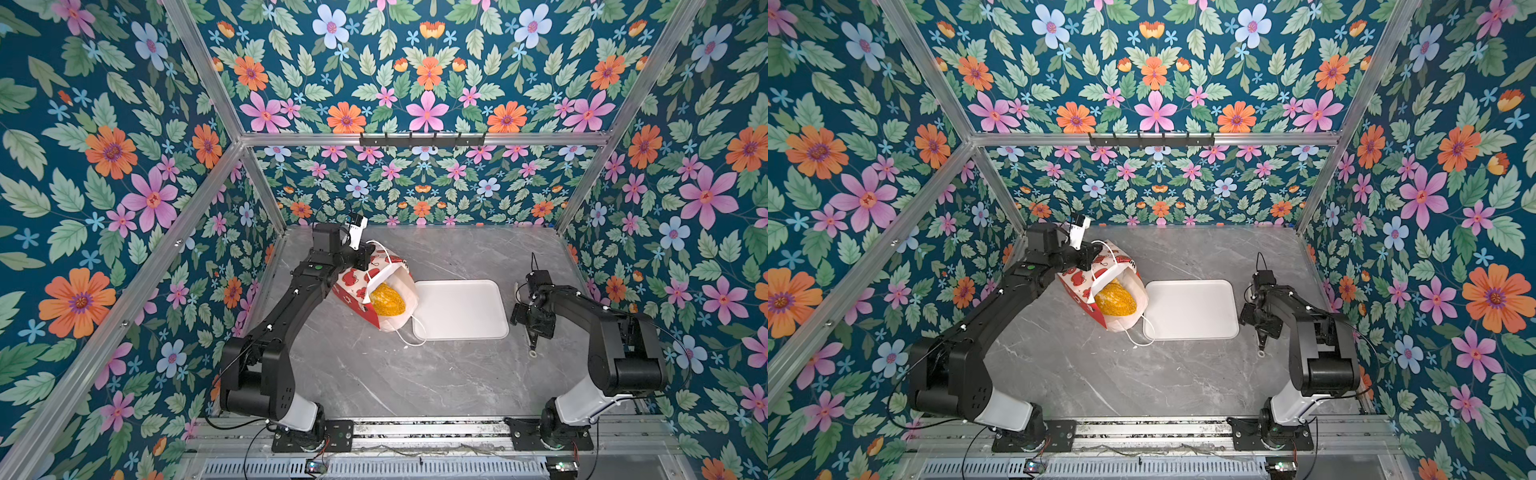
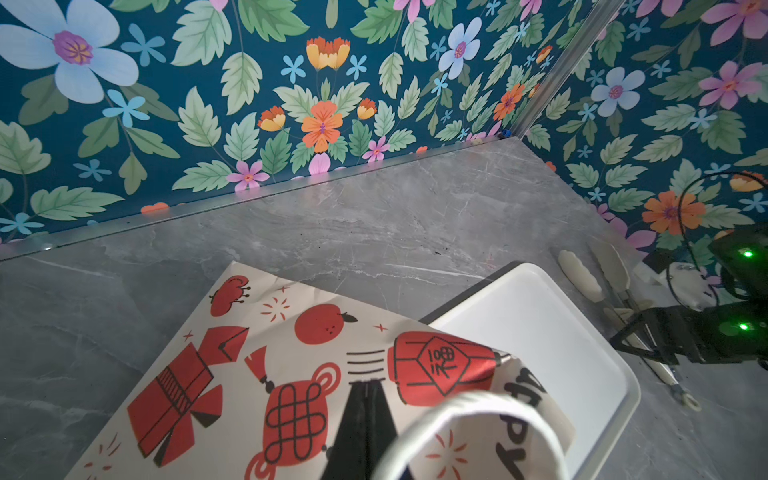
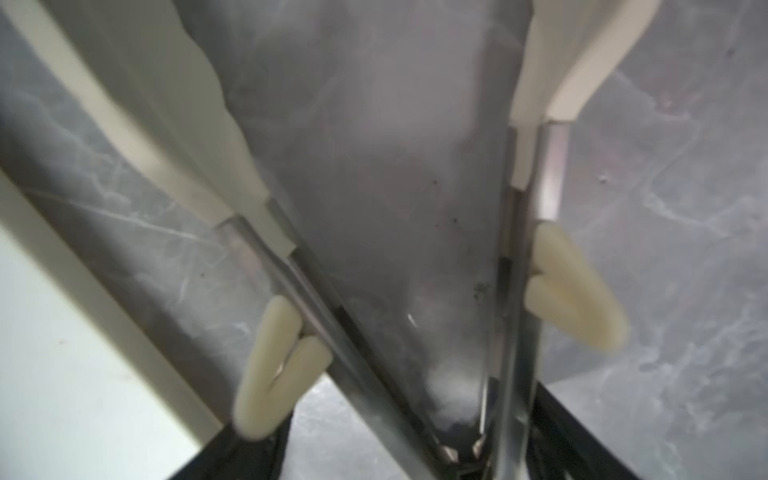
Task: Take the fake bread out of the paper bag
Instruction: 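Lower the right gripper and grasp the metal tongs by the handle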
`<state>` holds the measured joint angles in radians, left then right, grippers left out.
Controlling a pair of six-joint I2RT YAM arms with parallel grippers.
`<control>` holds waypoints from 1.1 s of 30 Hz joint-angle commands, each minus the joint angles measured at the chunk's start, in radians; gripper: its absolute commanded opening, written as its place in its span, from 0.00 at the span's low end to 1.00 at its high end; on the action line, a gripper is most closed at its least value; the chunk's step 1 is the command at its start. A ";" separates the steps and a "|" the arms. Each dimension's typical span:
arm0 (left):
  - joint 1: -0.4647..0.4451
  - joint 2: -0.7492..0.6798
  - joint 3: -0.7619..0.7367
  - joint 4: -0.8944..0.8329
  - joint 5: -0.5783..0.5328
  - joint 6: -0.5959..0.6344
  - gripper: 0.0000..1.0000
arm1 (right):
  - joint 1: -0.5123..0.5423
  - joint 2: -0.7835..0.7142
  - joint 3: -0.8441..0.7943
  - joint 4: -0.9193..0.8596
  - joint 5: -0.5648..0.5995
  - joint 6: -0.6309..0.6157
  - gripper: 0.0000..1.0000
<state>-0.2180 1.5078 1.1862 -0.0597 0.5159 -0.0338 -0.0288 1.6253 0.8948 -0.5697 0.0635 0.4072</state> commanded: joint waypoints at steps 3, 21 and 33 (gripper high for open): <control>0.000 0.001 0.003 0.041 0.026 -0.015 0.00 | -0.002 0.016 0.003 -0.014 0.029 -0.021 0.63; 0.001 -0.006 -0.005 0.048 0.025 -0.015 0.00 | 0.017 -0.190 -0.029 -0.058 0.019 -0.030 0.23; 0.000 -0.001 0.010 0.035 0.026 -0.018 0.00 | 0.521 -0.388 0.143 -0.248 -0.169 -0.168 0.24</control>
<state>-0.2176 1.5082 1.1896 -0.0456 0.5457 -0.0486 0.4000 1.2549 1.0107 -0.7452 -0.0319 0.3187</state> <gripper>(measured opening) 0.052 0.243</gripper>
